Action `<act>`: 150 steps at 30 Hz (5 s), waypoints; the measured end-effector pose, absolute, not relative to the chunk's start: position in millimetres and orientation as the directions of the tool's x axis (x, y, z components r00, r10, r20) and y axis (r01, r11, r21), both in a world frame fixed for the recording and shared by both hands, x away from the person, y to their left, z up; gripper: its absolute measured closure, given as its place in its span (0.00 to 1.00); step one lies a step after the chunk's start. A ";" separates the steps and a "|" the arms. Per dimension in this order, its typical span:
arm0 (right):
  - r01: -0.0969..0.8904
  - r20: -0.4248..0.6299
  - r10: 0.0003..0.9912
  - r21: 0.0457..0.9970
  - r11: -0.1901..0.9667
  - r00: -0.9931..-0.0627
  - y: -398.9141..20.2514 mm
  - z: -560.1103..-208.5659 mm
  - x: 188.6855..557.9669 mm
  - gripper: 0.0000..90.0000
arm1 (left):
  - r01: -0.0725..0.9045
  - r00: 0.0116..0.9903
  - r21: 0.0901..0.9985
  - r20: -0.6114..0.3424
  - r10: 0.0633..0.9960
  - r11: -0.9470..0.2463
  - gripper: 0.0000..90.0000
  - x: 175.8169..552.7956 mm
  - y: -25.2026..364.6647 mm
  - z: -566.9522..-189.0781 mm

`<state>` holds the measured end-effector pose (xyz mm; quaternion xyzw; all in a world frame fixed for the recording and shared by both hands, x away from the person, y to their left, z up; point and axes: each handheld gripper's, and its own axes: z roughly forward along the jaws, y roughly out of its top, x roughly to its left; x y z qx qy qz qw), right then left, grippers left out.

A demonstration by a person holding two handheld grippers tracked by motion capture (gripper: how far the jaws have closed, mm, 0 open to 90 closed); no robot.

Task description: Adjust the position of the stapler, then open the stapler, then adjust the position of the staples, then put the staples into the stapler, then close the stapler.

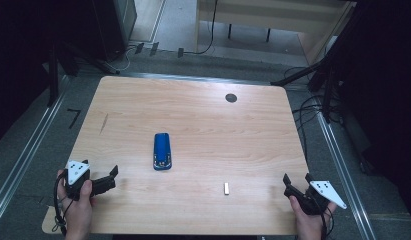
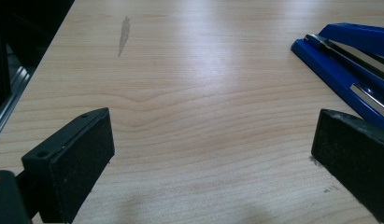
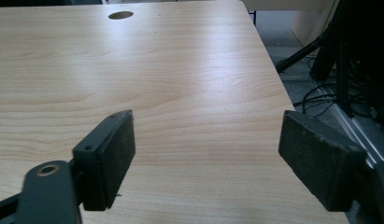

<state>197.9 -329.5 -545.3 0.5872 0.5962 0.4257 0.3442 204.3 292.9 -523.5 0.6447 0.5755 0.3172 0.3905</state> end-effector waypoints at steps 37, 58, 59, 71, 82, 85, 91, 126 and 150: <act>0.441 0.069 0.895 0.885 0.149 -0.440 -137.2 -493.4 230.7 0.56 | 0.507 0.070 0.861 -0.093 0.993 0.045 0.07 209.1 299.7 -523.8; 0.454 0.068 0.854 0.867 0.205 -0.515 -89.3 -490.3 242.9 0.53 | 0.527 0.071 0.849 -0.078 0.994 0.029 0.07 211.8 298.1 -523.9; 0.452 0.066 0.852 0.868 0.208 -0.519 -87.9 -490.4 243.2 0.52 | 0.530 0.075 0.848 -0.074 0.994 0.024 0.07 212.0 297.9 -523.9; 0.479 0.112 0.837 0.856 0.192 -0.536 -55.9 -490.5 247.4 0.45 | 0.541 0.084 0.841 -0.064 0.994 0.008 0.07 213.5 295.8 -524.0; 0.489 0.130 0.816 0.848 0.203 -0.564 -27.5 -494.7 252.5 0.43 | 0.538 0.085 0.843 -0.054 0.995 0.000 0.08 212.9 294.9 -523.9; 0.486 0.121 0.818 0.849 0.208 -0.562 -18.0 -496.5 253.0 0.42 | 0.537 0.083 0.844 -0.057 0.995 0.004 0.08 213.2 295.1 -524.1; 0.492 0.124 0.821 0.846 0.206 -0.557 -1.8 -502.6 254.1 0.41 | 0.539 0.083 0.842 -0.054 0.995 0.001 0.08 213.4 295.0 -524.0; 0.518 0.033 0.879 0.818 0.250 -0.476 59.9 -528.8 276.9 0.62 | 0.555 0.087 0.831 -0.032 0.996 -0.022 0.08 215.6 292.5 -524.4; 0.519 0.000 0.876 0.806 0.286 -0.483 35.5 -526.8 286.9 0.75 | 0.561 0.080 0.828 -0.039 0.996 -0.013 0.13 216.2 293.2 -524.5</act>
